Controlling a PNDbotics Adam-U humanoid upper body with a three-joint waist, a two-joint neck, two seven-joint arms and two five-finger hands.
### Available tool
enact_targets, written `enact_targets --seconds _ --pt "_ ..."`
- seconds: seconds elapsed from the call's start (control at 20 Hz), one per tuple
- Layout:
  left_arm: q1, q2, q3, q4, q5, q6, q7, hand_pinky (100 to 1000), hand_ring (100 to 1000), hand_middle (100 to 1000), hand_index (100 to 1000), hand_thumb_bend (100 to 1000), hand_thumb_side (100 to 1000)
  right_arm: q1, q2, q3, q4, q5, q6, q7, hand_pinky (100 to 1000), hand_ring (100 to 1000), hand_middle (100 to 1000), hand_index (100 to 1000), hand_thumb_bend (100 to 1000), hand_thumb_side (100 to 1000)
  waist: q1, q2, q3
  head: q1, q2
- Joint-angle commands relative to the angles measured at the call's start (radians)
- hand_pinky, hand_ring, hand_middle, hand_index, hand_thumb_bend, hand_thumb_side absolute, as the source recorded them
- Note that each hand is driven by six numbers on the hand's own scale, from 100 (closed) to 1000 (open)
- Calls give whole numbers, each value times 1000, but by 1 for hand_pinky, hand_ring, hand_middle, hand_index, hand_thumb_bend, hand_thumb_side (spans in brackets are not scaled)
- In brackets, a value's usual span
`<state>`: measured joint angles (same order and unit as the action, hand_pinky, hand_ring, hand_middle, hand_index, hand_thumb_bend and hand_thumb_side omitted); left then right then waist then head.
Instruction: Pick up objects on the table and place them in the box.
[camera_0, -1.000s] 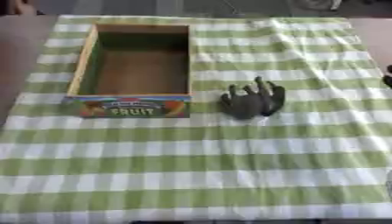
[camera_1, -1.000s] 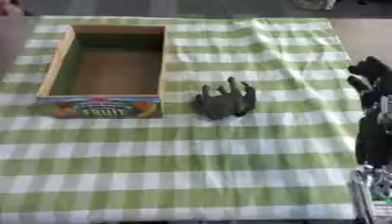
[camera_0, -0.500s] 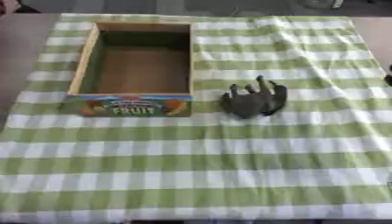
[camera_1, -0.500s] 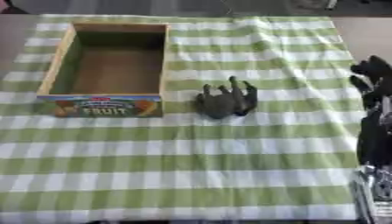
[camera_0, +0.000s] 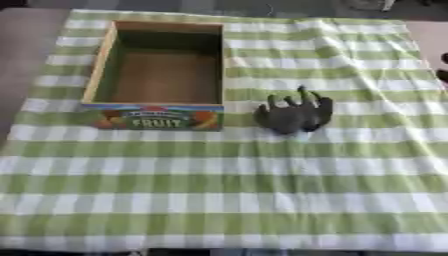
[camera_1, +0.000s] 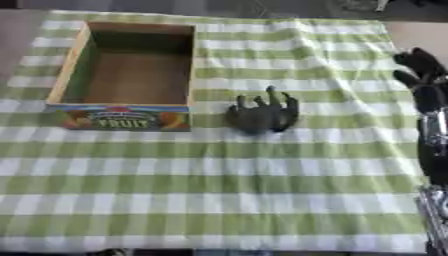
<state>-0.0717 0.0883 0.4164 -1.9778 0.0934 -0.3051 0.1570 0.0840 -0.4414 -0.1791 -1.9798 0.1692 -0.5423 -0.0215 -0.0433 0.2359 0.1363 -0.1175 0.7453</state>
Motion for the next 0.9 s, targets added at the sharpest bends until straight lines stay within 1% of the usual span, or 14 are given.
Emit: enact_targets --seconds 0.05,0.25,0.3,0.4,0.45,0.5,0.65,0.75,0.9 --pt "-6 27 -6 -22 -6 0 -6 282 326 573 402 100 799 7 -100 -5 -20 49 -47 43 902 947 854 966 100 922 0 -12 2 -2 0" --pt "-5 29 -7 -22 -6 1 -7 281 326 572 401 100 798 17 -192 -10 -20 106 -104 100 909 944 858 976 100 923 -2 -12 4 -7 -2" --pt "-5 30 -7 -22 -6 1 -8 281 326 573 401 100 798 17 -215 -12 -20 120 -114 114 911 942 854 984 100 908 -3 -12 4 -9 -4" --pt "-6 31 -8 -22 -6 2 -9 281 326 572 401 100 798 11 -261 -13 -20 149 -116 142 913 942 863 991 100 899 -4 -12 5 -12 -8" --pt "-6 30 -8 -22 -6 2 -9 281 326 572 400 100 798 4 -284 -11 -20 163 -109 157 913 942 864 991 100 897 -4 -12 5 -13 -10" --pt "-6 30 -9 -22 -6 2 -10 281 326 572 400 100 798 -7 -307 -8 -20 177 -100 171 914 942 866 992 100 867 -4 -11 6 -14 -11" --pt "-6 30 -11 -22 -5 3 -12 281 326 572 399 100 797 -51 -373 9 -20 218 -64 208 915 942 871 993 100 847 -2 -11 7 -17 -14" --pt "-6 28 -12 -22 -4 4 -13 281 326 572 398 100 797 -85 -416 27 -20 244 -40 212 915 943 872 993 100 848 -2 -11 7 -19 -15" --pt "-6 26 -14 -22 -2 6 -16 282 326 573 399 100 796 -134 -480 65 -20 284 -1 199 919 952 869 996 100 816 1 -12 10 -23 -16"
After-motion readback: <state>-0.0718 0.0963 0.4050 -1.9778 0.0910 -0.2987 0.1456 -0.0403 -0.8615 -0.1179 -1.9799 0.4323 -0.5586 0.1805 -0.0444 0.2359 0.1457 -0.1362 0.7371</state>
